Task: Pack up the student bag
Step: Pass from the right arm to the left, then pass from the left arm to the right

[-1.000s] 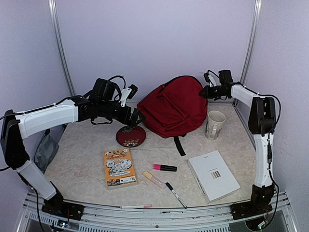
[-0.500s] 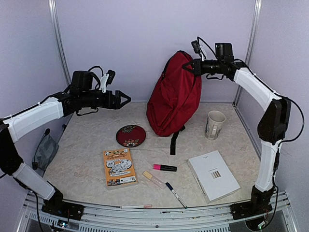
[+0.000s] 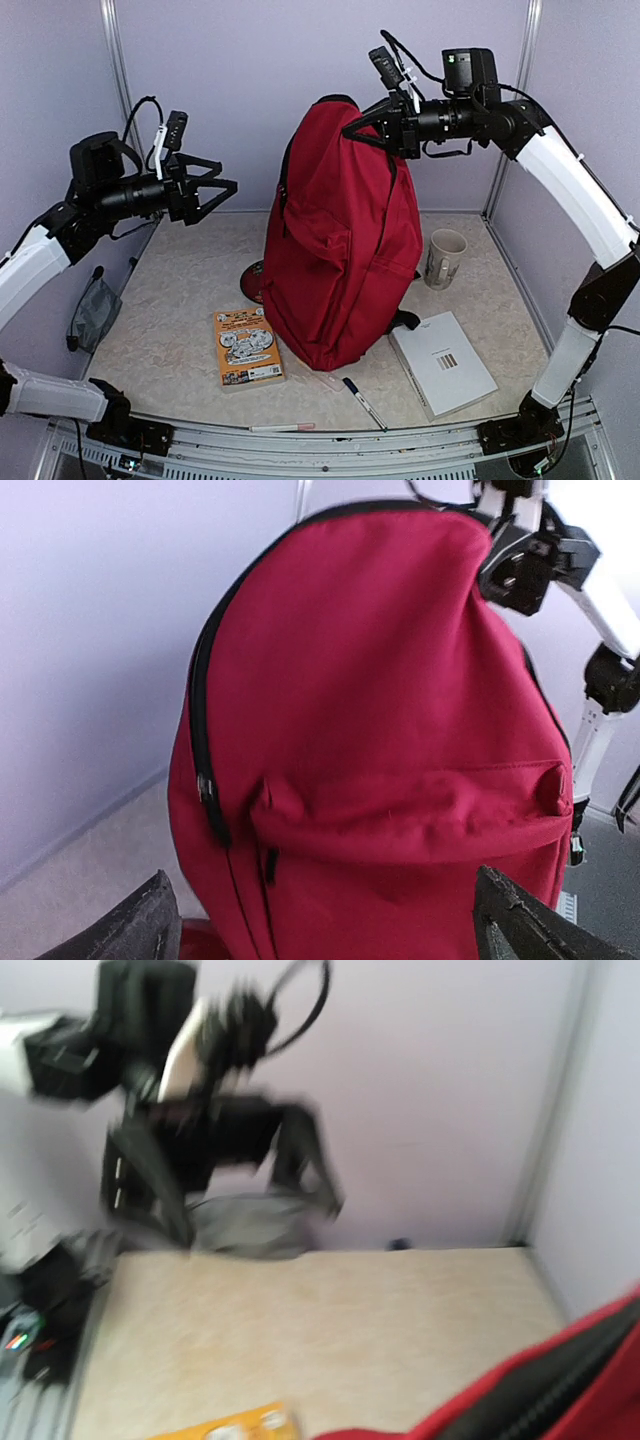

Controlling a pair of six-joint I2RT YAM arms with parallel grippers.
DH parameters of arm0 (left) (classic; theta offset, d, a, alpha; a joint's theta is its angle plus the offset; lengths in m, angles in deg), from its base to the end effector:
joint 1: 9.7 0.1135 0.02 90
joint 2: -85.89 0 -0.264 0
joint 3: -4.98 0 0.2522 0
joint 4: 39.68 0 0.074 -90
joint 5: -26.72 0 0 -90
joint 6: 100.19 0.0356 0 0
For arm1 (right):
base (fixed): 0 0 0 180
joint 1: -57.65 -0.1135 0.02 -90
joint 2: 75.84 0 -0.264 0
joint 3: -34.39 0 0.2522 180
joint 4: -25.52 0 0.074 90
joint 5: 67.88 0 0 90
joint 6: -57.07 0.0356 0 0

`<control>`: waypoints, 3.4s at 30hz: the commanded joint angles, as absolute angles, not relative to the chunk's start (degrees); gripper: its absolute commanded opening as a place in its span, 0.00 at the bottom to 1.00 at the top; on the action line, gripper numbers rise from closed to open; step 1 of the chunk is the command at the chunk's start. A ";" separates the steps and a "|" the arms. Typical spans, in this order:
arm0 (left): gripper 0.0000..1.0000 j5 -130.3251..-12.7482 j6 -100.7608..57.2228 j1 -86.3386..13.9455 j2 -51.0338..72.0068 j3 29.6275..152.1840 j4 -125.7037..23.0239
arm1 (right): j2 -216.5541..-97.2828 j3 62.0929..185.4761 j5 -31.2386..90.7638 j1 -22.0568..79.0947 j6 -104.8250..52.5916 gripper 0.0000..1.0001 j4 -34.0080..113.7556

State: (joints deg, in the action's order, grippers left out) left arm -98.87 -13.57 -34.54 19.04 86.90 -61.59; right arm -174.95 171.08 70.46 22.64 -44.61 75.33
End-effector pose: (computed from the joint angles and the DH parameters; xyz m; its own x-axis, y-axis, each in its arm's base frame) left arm 0.2290 -0.1288 0.4096 -0.1589 0.0207 -0.9871 0.8581 0.4973 -0.1277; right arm 0.2772 0.2267 0.5073 0.0284 -0.1444 -0.9891 -0.9942 0.0983 -0.0429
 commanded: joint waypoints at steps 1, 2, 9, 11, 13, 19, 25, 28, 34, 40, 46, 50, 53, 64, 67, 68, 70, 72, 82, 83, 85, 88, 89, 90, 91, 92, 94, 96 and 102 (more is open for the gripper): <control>0.99 -103.73 -5.91 -34.74 25.50 82.46 -59.59 | -172.34 172.81 71.84 17.69 -54.80 0.00 82.71; 0.99 -103.44 -5.67 -34.71 25.84 82.23 -59.97 | -172.46 173.68 71.54 16.52 -56.33 0.00 84.47; 0.99 -104.44 -4.46 -34.66 22.39 85.77 -66.27 | -174.84 177.99 68.12 10.08 -66.06 0.00 96.82; 0.99 -104.98 -3.97 -34.66 22.99 85.12 -65.80 | -175.27 178.26 66.89 9.06 -68.03 0.00 98.95; 0.99 -107.03 -3.06 -34.70 24.15 83.66 -64.81 | -175.39 178.05 65.89 8.36 -69.07 0.00 99.41; 0.98 -111.70 1.63 -39.16 23.56 82.72 -67.40 | -175.36 178.25 65.98 7.92 -71.86 0.00 99.47; 0.51 -108.10 0.47 -41.15 20.87 82.89 -66.64 | -174.28 176.48 67.63 7.95 -73.69 0.00 97.90; 0.21 -105.75 -0.64 -41.19 20.97 82.60 -65.30 | -173.29 173.72 66.84 7.95 -74.32 0.00 96.15; 0.00 -96.64 -5.43 -40.65 24.79 81.04 -58.84 | -169.42 163.82 58.43 8.07 -68.36 0.33 85.00; 0.00 -82.13 -11.83 -38.16 26.59 78.44 -52.52 | -165.67 156.28 47.06 8.05 -58.36 0.87 72.26; 0.00 -80.13 -14.11 -38.38 26.78 78.65 -51.91 | -165.27 154.81 49.04 7.88 -48.90 1.00 63.84; 0.00 -81.37 -13.93 -39.02 27.27 78.09 -51.02 | -168.07 156.31 53.34 6.69 -42.73 1.00 55.80; 0.00 -82.29 -13.83 -39.12 27.12 77.98 -50.81 | -173.33 162.43 52.60 6.32 -41.88 1.00 55.50; 0.00 -83.51 -13.14 -39.94 26.32 77.81 -50.95 | -192.10 183.68 47.18 6.31 -50.40 1.00 71.94; 0.00 -83.58 -13.03 -40.15 25.99 77.71 -50.98 | -193.27 183.59 46.14 6.24 -52.23 0.89 74.58; 0.00 -83.64 -12.94 -40.11 25.93 77.67 -50.98 | -193.62 183.59 45.81 6.23 -52.83 0.82 75.63; 0.00 -84.47 -12.84 -40.15 25.78 77.67 -50.98 | -193.87 183.59 44.99 6.28 -53.53 0.61 77.12; 0.00 -85.75 -12.83 -40.15 25.82 77.53 -50.75 | -193.28 182.02 45.02 6.23 -53.88 0.39 77.59; 0.65 -92.51 -8.80 -41.26 24.80 78.29 -54.01 | -181.42 171.26 46.81 6.66 -52.27 0.00 69.52; 0.73 -92.65 -7.93 -41.34 24.65 78.53 -54.83 | -180.07 170.41 47.69 6.91 -51.88 0.00 68.63; 0.85 -92.80 -6.93 -41.34 24.76 78.85 -55.92 | -177.34 168.78 49.73 7.70 -51.22 0.00 67.20; 0.96 -93.54 -4.99 -41.47 25.42 78.61 -56.98 | -173.44 165.51 51.60 8.90 -50.46 0.00 64.69; 0.98 -94.23 -4.33 -41.58 25.73 78.47 -57.19 | -172.22 164.42 51.65 9.30 -50.35 0.00 63.97; 0.99 -94.68 -3.87 -41.59 26.03 78.16 -57.22 | -171.19 163.60 51.76 9.78 -50.14 0.00 63.52; 0.99 -94.90 -3.46 -41.67 26.31 77.73 -56.99 | -170.25 162.69 52.05 10.28 -49.98 0.00 63.13; 0.99 -94.91 -3.05 -41.81 26.52 77.21 -56.63 | -169.30 161.75 52.46 10.82 -49.66 0.00 62.52; 0.99 -94.03 -1.66 -42.22 26.54 76.16 -56.54 | -167.31 159.76 54.28 11.73 -49.25 0.00 60.91; 0.99 -91.85 -0.05 -42.56 26.10 76.04 -57.38 | -165.12 157.41 56.53 12.46 -49.11 0.00 59.19; 0.99 -87.87 3.85 -42.39 25.63 75.51 -59.63 | -161.87 155.82 58.63 14.62 -48.95 0.00 57.65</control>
